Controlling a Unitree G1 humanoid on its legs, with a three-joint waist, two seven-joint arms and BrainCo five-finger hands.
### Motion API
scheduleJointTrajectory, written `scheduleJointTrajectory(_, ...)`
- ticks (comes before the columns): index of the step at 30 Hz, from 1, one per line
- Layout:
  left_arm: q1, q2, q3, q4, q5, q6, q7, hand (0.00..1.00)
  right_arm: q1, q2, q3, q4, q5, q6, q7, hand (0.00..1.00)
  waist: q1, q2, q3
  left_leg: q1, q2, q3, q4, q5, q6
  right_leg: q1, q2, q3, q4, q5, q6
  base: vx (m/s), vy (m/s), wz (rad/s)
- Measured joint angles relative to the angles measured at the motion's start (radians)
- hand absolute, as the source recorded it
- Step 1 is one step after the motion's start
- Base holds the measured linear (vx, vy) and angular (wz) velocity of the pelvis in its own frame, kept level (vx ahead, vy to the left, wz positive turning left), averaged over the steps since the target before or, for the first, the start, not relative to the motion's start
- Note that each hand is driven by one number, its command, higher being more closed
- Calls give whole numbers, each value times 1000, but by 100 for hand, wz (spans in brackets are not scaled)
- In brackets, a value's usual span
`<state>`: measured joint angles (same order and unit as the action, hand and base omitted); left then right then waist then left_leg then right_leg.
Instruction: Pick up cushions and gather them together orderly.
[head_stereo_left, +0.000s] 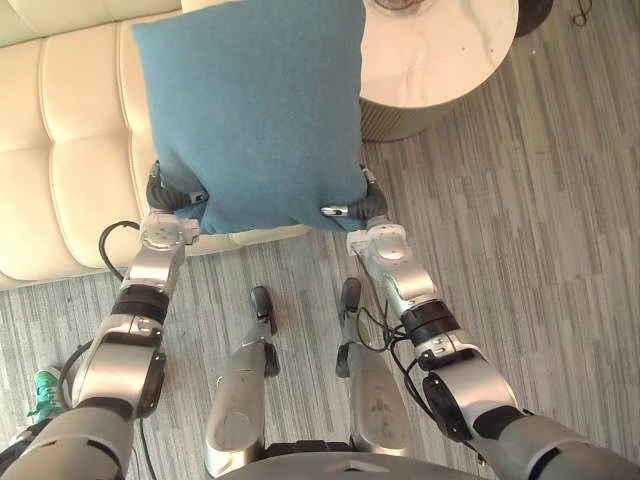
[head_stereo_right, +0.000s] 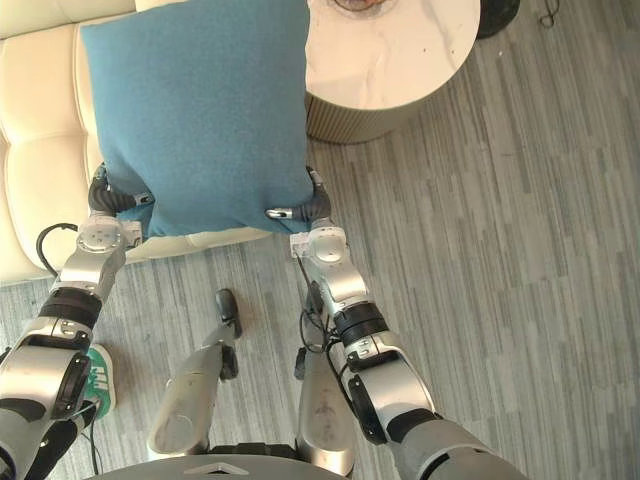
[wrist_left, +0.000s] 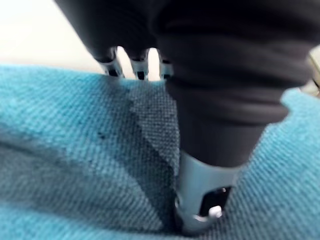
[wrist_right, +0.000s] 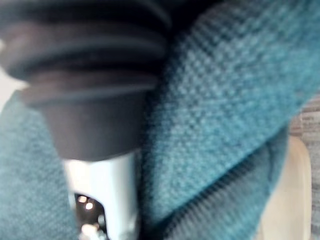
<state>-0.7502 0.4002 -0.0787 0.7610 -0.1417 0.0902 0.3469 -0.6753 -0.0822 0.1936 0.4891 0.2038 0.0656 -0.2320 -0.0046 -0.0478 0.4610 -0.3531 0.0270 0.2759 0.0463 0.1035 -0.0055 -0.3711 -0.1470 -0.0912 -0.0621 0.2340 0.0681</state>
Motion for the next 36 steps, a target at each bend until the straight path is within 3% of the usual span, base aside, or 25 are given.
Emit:
scheduleJointTrajectory(7, -28, 0, -6, -1, -3, 4, 21, 100, -9, 12, 2, 0, 82, -48, -39, 100, -1, 0, 0, -11, 0, 2, -19, 17, -1, -18, 2, 1, -1, 7, -8, 0, 0, 0)
scheduleJointTrajectory(18, -16, 33, -6, -85, -53, -5, 40, 100, -28, 35, 39, -12, 80, -61, -40, 100, -2, -3, 1, 35, 1, 25, -51, 32, -1, 8, 6, 26, -17, 22, -12, 1, 3, -6)
scheduleJointTrajectory(25, 187, 19, -6, -359, -74, -15, 40, 100, 120, 35, 73, -158, 57, -55, -39, 100, -13, -10, -3, 124, -3, 15, -88, 30, -3, 86, 7, 28, -17, 5, -8, 47, 13, 3)
scheduleJointTrajectory(30, 403, -49, -2, -558, -73, -21, 38, 100, 275, 33, 76, -309, -2, -41, -30, 100, -28, -14, -11, 196, 0, 0, -92, 20, -16, 164, 13, 21, -17, -19, 13, 79, -8, 5)
scheduleJointTrajectory(34, 572, -130, 0, -638, -90, -22, 16, 100, 400, 24, 77, -390, -1, -42, 9, 100, -33, -18, -128, 205, 7, -5, -103, 11, -23, 170, 19, 11, -18, -40, 11, 116, -15, 3)
scheduleJointTrajectory(36, 679, -193, 8, -733, -115, -22, 9, 100, 474, 22, 76, -455, 2, -45, 30, 100, -36, -17, -154, 256, 9, -17, -119, 9, -26, 223, 23, -6, -18, -54, 17, 93, -7, 13)
